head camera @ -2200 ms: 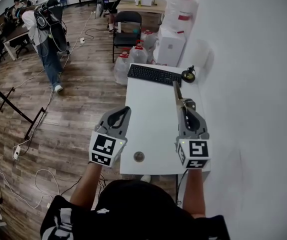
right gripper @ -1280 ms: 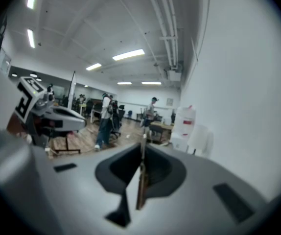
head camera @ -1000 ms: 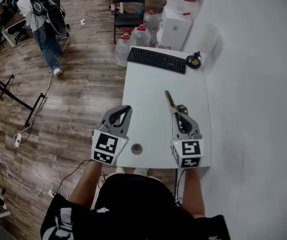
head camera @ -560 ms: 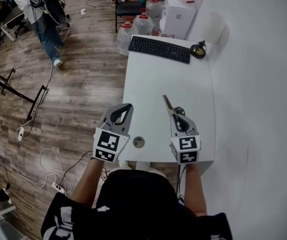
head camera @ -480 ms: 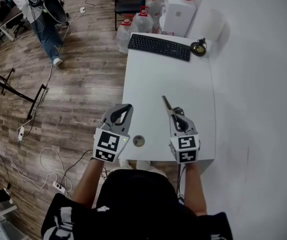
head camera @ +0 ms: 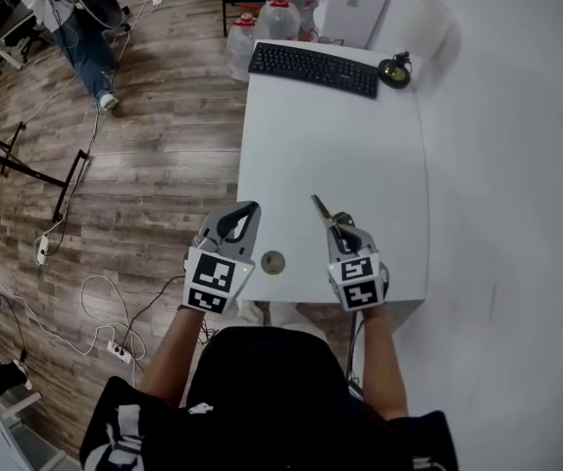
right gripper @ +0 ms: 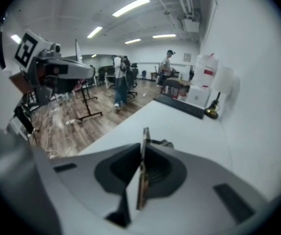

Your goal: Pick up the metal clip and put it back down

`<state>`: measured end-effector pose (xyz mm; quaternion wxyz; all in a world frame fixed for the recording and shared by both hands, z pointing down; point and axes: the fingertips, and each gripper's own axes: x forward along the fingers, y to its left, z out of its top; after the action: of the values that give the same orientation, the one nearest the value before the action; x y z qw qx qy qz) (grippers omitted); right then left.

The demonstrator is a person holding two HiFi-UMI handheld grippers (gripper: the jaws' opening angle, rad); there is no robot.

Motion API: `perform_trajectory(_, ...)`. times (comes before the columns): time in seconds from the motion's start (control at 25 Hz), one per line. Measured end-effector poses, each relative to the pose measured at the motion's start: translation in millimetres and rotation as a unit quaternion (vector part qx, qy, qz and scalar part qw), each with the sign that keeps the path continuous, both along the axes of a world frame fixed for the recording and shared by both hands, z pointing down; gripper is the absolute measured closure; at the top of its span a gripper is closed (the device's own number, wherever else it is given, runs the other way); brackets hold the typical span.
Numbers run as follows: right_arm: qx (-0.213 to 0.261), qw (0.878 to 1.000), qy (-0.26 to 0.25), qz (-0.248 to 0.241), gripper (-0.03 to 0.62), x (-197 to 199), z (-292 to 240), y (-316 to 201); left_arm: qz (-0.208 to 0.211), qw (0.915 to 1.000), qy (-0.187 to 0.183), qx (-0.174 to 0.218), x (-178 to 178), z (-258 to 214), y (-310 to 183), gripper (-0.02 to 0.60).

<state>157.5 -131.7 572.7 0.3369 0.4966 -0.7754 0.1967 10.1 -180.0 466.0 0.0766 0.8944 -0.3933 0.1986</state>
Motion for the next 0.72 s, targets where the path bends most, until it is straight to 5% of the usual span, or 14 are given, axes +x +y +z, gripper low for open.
perform_trajectory(0.72, -0.100, 0.991, 0.007, -0.086, 0.549, -30.7, 85.2, 7.5, -0.012, 0.9980, -0.036, -0.050, -11.3, 54.7, 19.2, 0.557)
